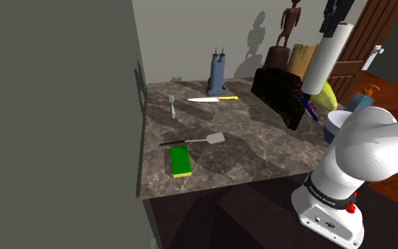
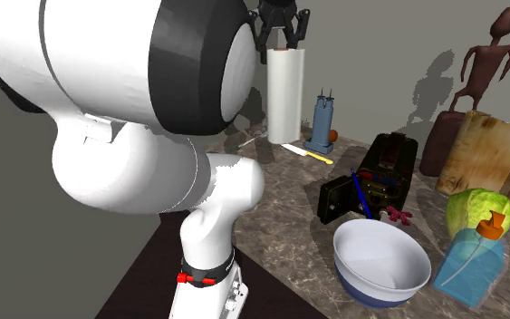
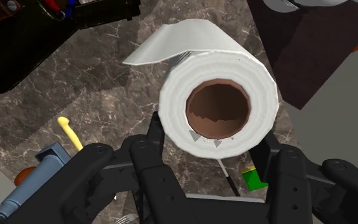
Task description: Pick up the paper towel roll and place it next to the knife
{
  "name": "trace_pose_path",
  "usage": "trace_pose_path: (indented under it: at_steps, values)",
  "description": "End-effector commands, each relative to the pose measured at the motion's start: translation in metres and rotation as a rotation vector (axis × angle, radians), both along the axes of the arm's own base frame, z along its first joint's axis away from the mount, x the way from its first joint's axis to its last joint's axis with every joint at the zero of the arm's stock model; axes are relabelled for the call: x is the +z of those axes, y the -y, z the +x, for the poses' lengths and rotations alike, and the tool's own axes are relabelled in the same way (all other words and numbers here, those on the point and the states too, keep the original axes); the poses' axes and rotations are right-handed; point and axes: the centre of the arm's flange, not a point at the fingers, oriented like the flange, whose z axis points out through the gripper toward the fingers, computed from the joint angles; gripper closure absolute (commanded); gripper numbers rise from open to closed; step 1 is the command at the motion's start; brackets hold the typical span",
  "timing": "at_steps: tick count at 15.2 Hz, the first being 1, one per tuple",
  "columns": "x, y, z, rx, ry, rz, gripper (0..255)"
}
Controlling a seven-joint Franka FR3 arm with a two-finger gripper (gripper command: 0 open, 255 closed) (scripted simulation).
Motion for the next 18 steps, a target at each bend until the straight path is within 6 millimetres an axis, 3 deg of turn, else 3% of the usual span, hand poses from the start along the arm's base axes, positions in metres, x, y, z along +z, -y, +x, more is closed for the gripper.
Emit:
trace_pose_path:
  at_steps: [1,18]
  values:
    - [0.002,-0.004,0.021,0.0,0.0,0.0,255]
    - [0.003,-0.04,0.242,0.0,0.0,0.0,255]
